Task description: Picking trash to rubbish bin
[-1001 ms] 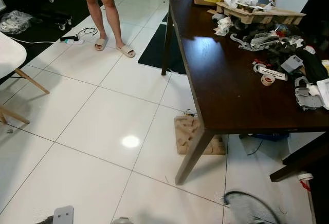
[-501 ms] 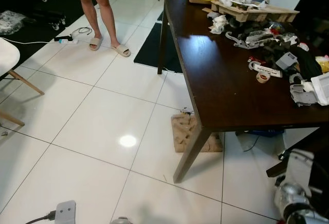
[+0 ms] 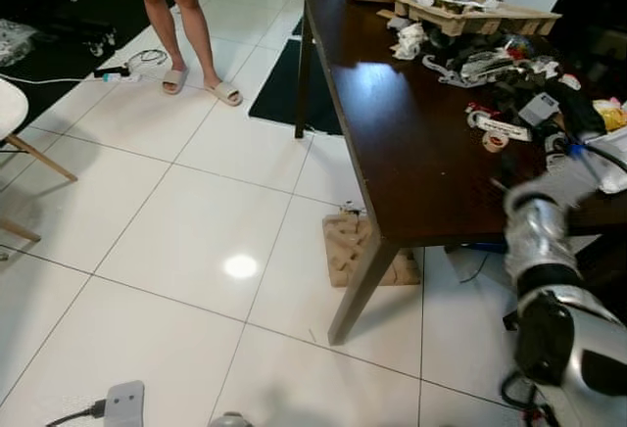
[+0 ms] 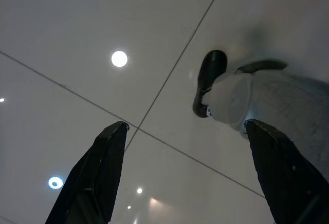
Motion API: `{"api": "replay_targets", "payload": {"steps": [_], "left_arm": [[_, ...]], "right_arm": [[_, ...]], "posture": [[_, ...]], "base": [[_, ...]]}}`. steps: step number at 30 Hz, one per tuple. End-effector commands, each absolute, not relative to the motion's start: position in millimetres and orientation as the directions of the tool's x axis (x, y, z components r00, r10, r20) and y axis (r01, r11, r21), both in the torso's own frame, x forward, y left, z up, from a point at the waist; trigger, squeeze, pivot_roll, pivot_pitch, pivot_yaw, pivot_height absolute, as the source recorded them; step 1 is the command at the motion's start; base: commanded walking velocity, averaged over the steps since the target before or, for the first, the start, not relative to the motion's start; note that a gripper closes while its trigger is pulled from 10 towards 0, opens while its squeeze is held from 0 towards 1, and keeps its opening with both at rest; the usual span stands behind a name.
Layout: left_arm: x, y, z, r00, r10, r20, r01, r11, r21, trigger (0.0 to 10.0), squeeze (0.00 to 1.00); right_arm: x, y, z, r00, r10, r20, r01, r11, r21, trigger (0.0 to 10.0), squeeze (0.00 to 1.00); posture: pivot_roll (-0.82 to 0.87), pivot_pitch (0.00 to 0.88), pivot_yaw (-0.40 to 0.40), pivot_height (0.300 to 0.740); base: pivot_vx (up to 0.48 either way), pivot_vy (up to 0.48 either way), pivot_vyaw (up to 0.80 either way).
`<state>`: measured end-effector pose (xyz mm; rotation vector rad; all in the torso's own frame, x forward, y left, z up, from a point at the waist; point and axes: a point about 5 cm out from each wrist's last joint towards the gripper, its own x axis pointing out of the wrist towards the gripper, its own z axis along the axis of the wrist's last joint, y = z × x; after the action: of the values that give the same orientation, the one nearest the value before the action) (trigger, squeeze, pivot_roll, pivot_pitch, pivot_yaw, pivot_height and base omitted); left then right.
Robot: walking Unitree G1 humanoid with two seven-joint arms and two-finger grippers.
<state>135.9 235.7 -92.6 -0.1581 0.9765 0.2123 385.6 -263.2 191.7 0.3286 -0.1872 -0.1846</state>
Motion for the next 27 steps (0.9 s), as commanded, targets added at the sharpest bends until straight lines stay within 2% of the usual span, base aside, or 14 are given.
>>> {"api": "replay_targets", "payload": {"steps": [1, 2, 3, 11, 13, 18, 27], "left_arm": [[126.3, 235.7, -95.8, 0.519, 0.106, -0.848, -0.242, 0.970, -0.027, 10.0, 0.00], [126.3, 235.7, -95.8, 0.519, 0.106, -0.848, -0.242, 0.970, -0.027, 10.0, 0.00], [125.9, 236.1, -95.8, 0.519, 0.107, -0.848, -0.241, 0.970, -0.025, 10.0, 0.00], [125.0, 235.8, -96.2, 0.518, 0.105, -0.849, -0.236, 0.971, -0.024, 10.0, 0.00], [125.0, 235.8, -96.2, 0.518, 0.105, -0.849, -0.236, 0.971, -0.024, 10.0, 0.00], [124.2, 235.2, -96.5, 0.518, 0.101, -0.849, -0.232, 0.972, -0.026, 10.0, 0.00], [123.5, 233.2, -97.1, 0.518, 0.092, -0.850, -0.227, 0.973, -0.032, 10.0, 0.00]], "right_arm": [[388.1, -248.6, 190.0, 0.981, -0.106, 0.163, 0.057, 0.959, 0.278, 10.0, 0.00], [388.1, -248.6, 190.0, 0.981, -0.106, 0.163, 0.057, 0.959, 0.278, 10.0, 0.00], [392.4, -224.8, 189.1, 0.986, 0.010, 0.165, -0.041, 0.982, 0.184, 10.0, 0.00], [395.8, -202.1, 182.2, 0.989, 0.069, 0.129, -0.081, 0.992, 0.094, 10.0, 0.00], [395.8, -202.1, 182.2, 0.989, 0.069, 0.129, -0.081, 0.992, 0.094, 10.0, 0.00], [396.3, -203.2, 173.6, 0.999, 0.023, 0.049, -0.022, 1.000, -0.021, 10.0, 0.00], [395.4, -207.1, 170.1, 1.000, -0.007, 0.026, 0.009, 0.998, -0.061, 10.0, 0.00]], "posture": [[0.23, 0.112, -0.041, 0.740], [0.23, 0.112, -0.041, 0.740], [0.23, 0.113, -0.042, 0.740], [0.23, 0.113, -0.042, 0.740], [0.23, 0.113, -0.042, 0.740], [0.23, 0.113, -0.044, 0.740], [0.23, 0.114, -0.047, 0.740]], "base": [[0.000, 0.000, 0.00], [0.000, 0.000, 0.00], [0.000, 0.000, 0.00], [0.000, 0.000, 0.00], [0.000, 0.000, 0.00], [0.251, 0.000, 0.00], [0.280, 0.000, 0.00]]}}
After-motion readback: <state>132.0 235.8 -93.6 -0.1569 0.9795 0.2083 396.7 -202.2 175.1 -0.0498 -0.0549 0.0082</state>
